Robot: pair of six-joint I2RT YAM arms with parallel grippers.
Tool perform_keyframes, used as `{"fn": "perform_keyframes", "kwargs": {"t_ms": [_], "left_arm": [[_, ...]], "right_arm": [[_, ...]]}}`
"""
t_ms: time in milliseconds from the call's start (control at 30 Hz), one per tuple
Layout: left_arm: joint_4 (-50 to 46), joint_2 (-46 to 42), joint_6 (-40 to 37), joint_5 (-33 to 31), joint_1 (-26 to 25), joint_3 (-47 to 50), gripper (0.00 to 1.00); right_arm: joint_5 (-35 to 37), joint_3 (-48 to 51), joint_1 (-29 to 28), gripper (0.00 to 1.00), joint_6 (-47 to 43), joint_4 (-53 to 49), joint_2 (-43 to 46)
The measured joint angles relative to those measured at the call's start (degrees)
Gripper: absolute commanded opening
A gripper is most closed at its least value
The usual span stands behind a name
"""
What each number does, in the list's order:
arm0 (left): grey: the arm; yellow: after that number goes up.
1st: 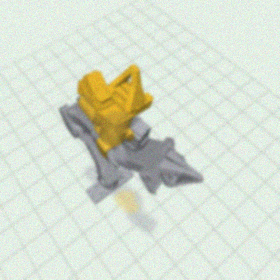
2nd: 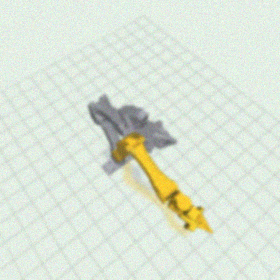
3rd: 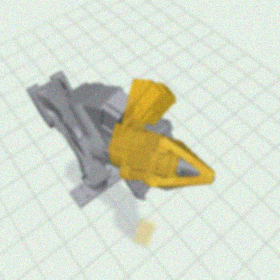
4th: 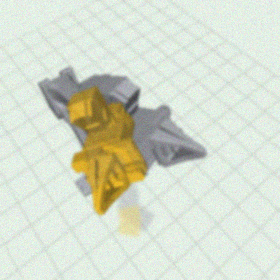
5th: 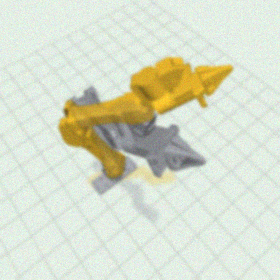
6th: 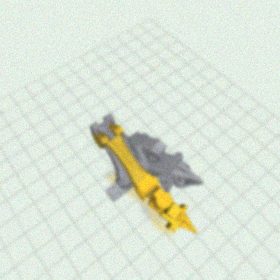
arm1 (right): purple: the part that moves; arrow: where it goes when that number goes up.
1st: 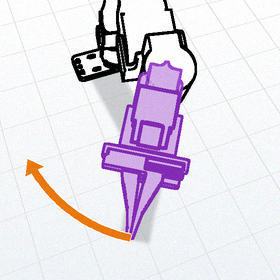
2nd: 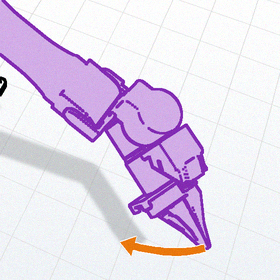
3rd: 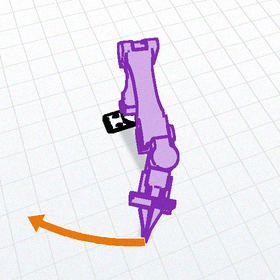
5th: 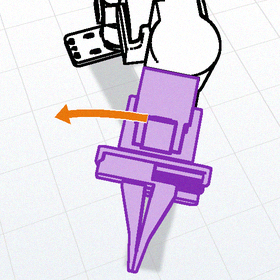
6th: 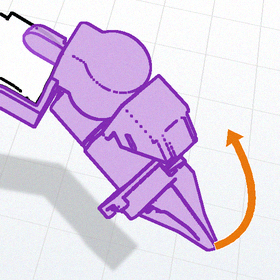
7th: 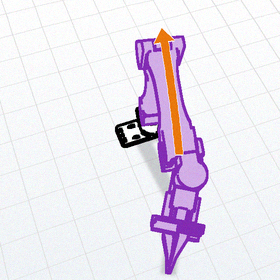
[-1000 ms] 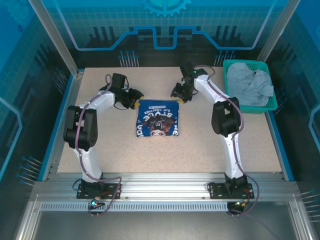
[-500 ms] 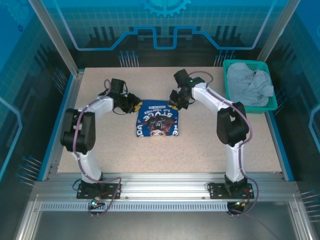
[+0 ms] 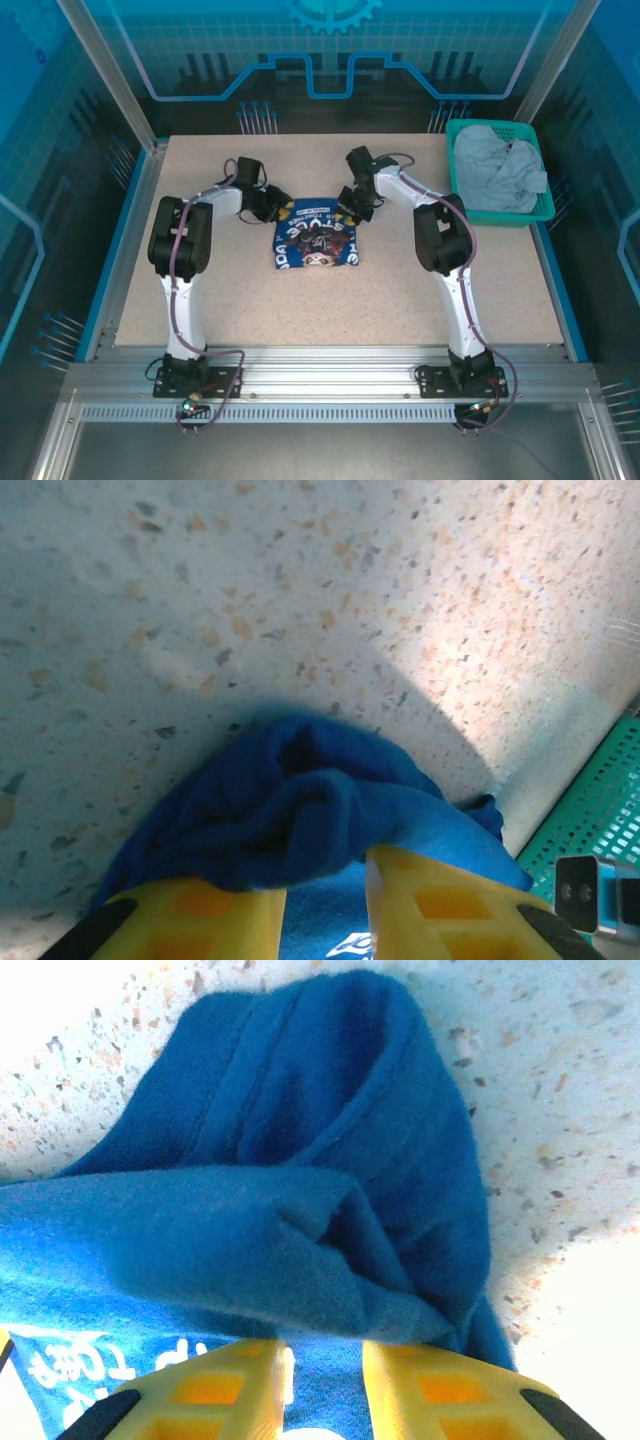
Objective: Fold and stack the t-shirts
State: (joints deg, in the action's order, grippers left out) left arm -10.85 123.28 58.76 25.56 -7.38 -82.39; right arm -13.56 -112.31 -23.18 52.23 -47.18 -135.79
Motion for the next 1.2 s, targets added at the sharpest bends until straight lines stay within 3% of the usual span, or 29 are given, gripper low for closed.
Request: {"fn": "perform_keyframes", "kwargs": {"t_ms": [133, 300, 467, 533, 633, 833, 1200], "left_arm": [[-3.7, -3.8, -0.8, -3.1, -0.2, -1.0, 0.45], [-7.8, -19.8, 2.0, -8.1, -3.1, 1.3, 0.45], [-4.3, -33.2, 13.8, -12.1, -17.6, 10.2, 0.44], [-3.2, -32.4, 19.2, -14.1, -23.7, 13.3, 0.44], [-2.7, -26.3, 24.6, -16.9, -26.8, 13.9, 0.42], [-2.8, -16.5, 28.8, -23.3, -25.5, 12.9, 0.4], [-3.3, -9.6, 27.6, -24.5, -17.9, 8.4, 0.4]], "right_arm": [[-0.5, 0.0, 0.1, 0.33, -0.4, 0.2, 0.3], [0.7, 2.8, 0.2, 0.41, -2.3, 0.4, 5.6], [1.5, 13.6, 1.6, 0.41, -2.8, 3.3, 21.4], [1.3, 19.6, 2.4, 0.41, -2.8, 5.0, 28.9], [1.1, 28.0, 3.1, 0.41, -2.5, 6.8, 38.3], [0.6, 41.2, 3.4, 0.41, -1.6, 7.5, 51.1], [-0.4, 47.8, 4.3, 0.4, -1.5, 4.6, 63.5]]}}
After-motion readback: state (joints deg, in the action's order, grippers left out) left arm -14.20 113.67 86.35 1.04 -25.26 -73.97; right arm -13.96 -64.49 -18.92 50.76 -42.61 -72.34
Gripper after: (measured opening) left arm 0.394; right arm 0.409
